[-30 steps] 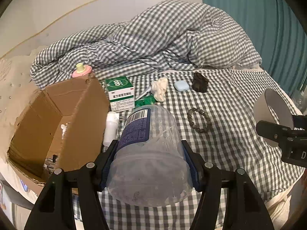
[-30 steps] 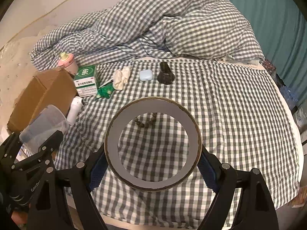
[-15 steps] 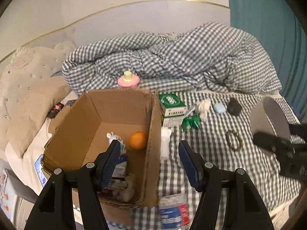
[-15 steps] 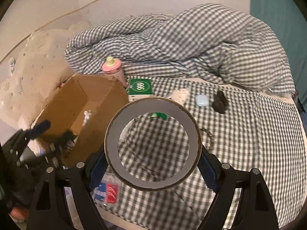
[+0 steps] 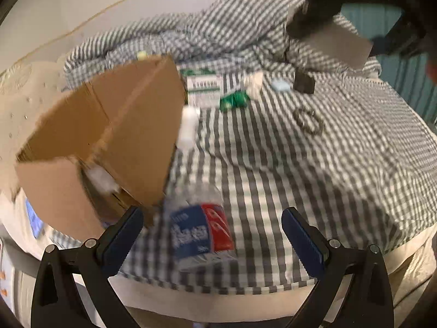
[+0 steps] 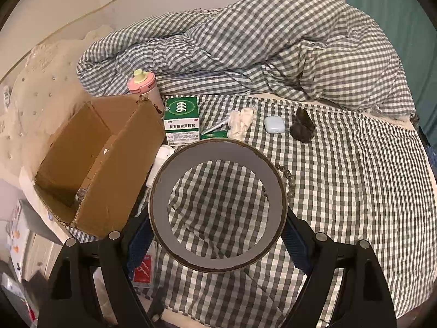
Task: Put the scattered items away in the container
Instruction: 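Grasp the floss-pick tub with the left gripper while the right holds the tape roll, then carry floss tub and tape roll into the box and open both grippers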
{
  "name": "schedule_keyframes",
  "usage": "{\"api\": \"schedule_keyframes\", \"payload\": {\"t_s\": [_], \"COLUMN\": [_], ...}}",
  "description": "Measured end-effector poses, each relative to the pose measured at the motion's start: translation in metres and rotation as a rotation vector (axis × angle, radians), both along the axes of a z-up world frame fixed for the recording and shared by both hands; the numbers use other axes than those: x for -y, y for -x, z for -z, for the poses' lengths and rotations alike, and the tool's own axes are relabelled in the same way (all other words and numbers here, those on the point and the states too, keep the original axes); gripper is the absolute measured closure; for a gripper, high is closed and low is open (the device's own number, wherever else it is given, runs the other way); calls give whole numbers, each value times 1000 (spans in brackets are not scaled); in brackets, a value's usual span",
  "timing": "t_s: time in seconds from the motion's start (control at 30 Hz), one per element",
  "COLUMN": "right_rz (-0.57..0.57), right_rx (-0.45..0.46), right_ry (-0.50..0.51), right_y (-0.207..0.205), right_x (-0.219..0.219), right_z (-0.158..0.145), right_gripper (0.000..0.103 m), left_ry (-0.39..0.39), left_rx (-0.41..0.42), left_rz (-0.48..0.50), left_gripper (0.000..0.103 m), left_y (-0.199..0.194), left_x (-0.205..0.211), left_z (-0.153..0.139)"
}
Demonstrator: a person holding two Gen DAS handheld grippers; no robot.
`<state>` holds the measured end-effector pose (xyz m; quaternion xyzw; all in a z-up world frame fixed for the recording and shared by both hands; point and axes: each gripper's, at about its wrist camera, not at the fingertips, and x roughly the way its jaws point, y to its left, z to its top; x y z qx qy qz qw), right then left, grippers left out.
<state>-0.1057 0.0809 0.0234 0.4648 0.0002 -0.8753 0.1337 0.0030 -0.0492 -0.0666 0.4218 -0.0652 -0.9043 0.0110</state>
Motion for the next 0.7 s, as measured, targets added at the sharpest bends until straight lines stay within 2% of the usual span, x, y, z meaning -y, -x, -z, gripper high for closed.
{"api": "schedule_keyframes", "payload": {"t_s": [0.13,0.23,0.33,0.37,0.4,0.43,0.53,0.7], "right_rz": [-10,-9,-2,0,2,3,0,-10], "right_rx": [2,4,7,7,8,8,8,1], "right_ry": [1,3,5,5,5,5,10,11], "right_y": [-5,-6,-7,-7,-7,-8,-9,-13], "right_x": [-3,-5,-7,-8,-8,-8,-9,-6], "right_z": [2,4,5,6,6,7,6,4], "right_gripper": [20,20,20,20,20,20,20,20], "left_ry": [-2,-40,-37,-25,-16,-4,-40,-22], "left_rx": [44,93,112,114,117,126,155,156], "left_rz": [-42,-53,-54,-55,-59,-67,-65,-56], "left_gripper": [0,0,4,14,34,41,41,41], "left_y": [15,16,20,21,23,24,28,22], "left_x": [3,8,7,7,8,10,17,11], "left_z": [23,39,50,51,52,52,50,44]}}
